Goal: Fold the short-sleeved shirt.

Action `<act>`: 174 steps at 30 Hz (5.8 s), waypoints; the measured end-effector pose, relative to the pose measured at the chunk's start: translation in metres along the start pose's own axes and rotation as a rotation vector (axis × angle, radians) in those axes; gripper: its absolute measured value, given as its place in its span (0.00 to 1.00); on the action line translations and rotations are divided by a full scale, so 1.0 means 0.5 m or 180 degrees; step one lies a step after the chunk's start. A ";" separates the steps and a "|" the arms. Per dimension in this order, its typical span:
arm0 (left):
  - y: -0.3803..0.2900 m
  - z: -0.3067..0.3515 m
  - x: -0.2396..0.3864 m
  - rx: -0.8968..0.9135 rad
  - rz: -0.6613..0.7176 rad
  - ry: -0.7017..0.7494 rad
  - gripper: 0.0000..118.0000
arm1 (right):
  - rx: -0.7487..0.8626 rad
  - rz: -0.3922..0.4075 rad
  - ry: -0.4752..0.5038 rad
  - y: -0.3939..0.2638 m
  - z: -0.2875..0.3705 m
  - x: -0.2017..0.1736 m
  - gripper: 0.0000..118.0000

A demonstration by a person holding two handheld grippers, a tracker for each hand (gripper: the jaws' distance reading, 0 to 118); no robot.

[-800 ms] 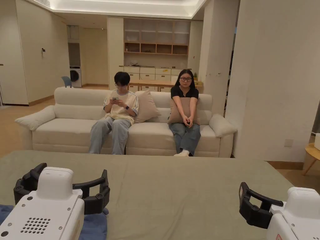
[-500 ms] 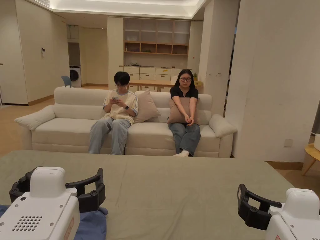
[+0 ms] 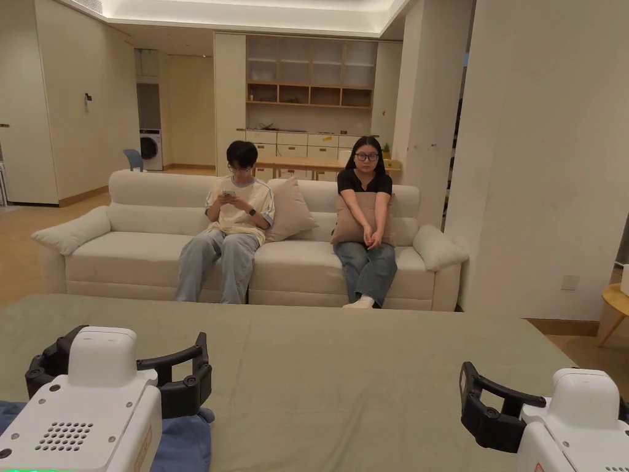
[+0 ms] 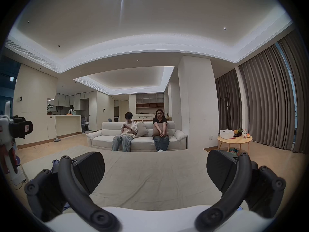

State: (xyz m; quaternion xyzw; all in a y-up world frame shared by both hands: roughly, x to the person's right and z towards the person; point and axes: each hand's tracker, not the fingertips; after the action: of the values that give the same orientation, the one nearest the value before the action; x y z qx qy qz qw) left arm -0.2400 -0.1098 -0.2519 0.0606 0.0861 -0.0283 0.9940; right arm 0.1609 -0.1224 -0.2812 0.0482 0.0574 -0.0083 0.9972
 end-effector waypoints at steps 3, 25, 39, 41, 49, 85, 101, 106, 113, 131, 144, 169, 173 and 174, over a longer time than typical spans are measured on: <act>-0.004 -0.001 0.003 -0.0054 -0.0003 -0.0025 1.00 | -0.0003 0.0019 0.0010 0.001 0.000 -0.002 1.00; -0.007 -0.004 0.019 -0.0105 -0.0088 -0.0136 1.00 | -0.0058 -0.0035 0.0157 0.000 -0.001 -0.009 1.00; -0.021 0.004 0.024 -0.0246 -0.0008 -0.0229 0.00 | -0.0207 -0.0046 0.0093 -0.009 0.015 0.000 0.00; -0.023 0.006 0.012 -0.0255 0.0020 -0.0216 0.00 | -0.0256 -0.0049 0.0074 -0.009 0.014 0.004 0.00; -0.006 0.031 -0.040 -0.0190 -0.0044 -0.0063 0.00 | -0.0206 -0.0061 0.0114 0.003 0.002 -0.024 0.00; -0.191 -0.098 -0.270 -0.1284 0.0017 0.0624 0.76 | -0.0476 -0.0118 0.1493 -0.056 -0.148 -0.334 0.00; -0.679 -0.634 -0.060 -0.3107 -0.0088 -0.0117 0.98 | -0.0899 -0.0114 0.1171 -0.169 -0.295 -0.277 0.00; -0.751 -0.649 -0.058 -0.3364 -0.0319 0.0061 0.50 | -0.1009 -0.0157 0.1116 -0.198 -0.321 -0.276 0.00; -0.716 -0.634 -0.070 -0.3283 -0.0099 0.0149 0.02 | -0.1107 -0.0232 0.1162 -0.219 -0.320 -0.294 0.00; -0.491 -0.554 0.423 -0.2553 -0.0121 -0.1282 0.02 | -0.0898 -0.0374 0.0663 -0.132 -0.189 -0.093 0.00; -0.554 -0.162 0.959 -0.2999 -0.0619 -0.3091 0.02 | -0.0778 -0.0363 0.0039 -0.080 -0.045 0.108 0.00; 0.017 0.110 -0.106 -0.0229 -0.0029 0.0305 0.94 | -0.0460 0.0007 0.0052 -0.036 0.117 0.034 0.00; -0.021 0.133 -0.147 -0.0509 0.0257 0.0503 0.00 | -0.0427 0.0058 -0.0033 -0.041 0.133 0.026 0.00; -0.030 0.134 -0.152 -0.0549 0.0250 0.0439 0.00 | -0.0420 0.0061 -0.0050 -0.041 0.136 0.029 0.00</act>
State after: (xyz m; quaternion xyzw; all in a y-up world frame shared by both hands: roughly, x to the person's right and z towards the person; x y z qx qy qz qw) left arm -0.3045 -0.1297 -0.1750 -0.0201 0.1540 0.0224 0.9876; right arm 0.1824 -0.1498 -0.2176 -0.0171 0.0495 0.0048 0.9986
